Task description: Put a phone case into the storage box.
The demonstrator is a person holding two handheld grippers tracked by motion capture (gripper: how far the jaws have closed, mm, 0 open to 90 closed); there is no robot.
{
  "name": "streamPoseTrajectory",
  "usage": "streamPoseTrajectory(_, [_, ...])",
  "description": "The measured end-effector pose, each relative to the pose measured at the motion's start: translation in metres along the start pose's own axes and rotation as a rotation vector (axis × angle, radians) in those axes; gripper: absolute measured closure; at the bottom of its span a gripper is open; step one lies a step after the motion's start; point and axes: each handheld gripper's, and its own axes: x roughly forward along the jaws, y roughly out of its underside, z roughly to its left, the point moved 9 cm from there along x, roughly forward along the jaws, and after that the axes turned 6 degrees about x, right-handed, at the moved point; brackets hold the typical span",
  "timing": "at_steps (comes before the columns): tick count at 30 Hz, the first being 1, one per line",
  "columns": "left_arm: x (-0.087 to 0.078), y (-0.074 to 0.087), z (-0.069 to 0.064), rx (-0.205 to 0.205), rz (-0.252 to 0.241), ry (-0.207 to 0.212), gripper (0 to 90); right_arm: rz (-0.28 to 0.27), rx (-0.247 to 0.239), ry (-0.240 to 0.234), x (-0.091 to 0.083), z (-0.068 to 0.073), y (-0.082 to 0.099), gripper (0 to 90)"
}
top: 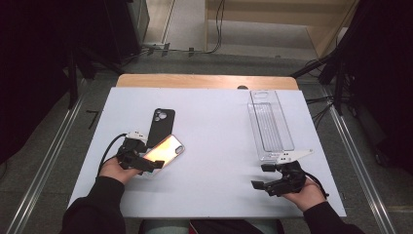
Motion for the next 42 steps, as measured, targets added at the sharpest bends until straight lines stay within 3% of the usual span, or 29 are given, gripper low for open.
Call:
streamPoseTrajectory(8, [0.008, 0.005, -0.001, 0.017, 0.036, -0.016, 5.6, 0.003, -0.002, 0.002, 0.000, 0.000, 0.000, 18.6])
streamPoseTrajectory(13, [0.010, 0.005, -0.001, 0.031, 0.024, -0.024, 5.7, 0.005, -0.003, 0.002, 0.001, 0.000, 0.000, 18.7])
streamPoseTrajectory(23, [0.014, 0.008, -0.004, 0.089, 0.054, -0.117, 7.0, 0.008, -0.006, 0.006, 0.001, 0.000, 0.001, 18.7])
streamPoseTrajectory(25, [0.014, 0.009, -0.003, 0.101, 0.050, -0.153, 11.0, 0.009, -0.007, 0.007, 0.001, 0.000, 0.001, 18.6])
streamPoseTrajectory(29, [0.014, 0.010, -0.003, 0.120, 0.052, -0.181, 15.2, 0.009, -0.007, 0.008, 0.001, 0.000, 0.001, 18.6])
streamPoseTrajectory(36, [0.013, 0.009, -0.003, 0.104, 0.056, -0.184, 16.9, 0.007, -0.005, 0.007, 0.001, 0.000, 0.001, 18.6])
streamPoseTrajectory(42, [0.011, 0.007, -0.002, 0.066, 0.046, -0.153, 17.9, 0.009, -0.005, 0.006, 0.001, 0.000, 0.001, 18.7])
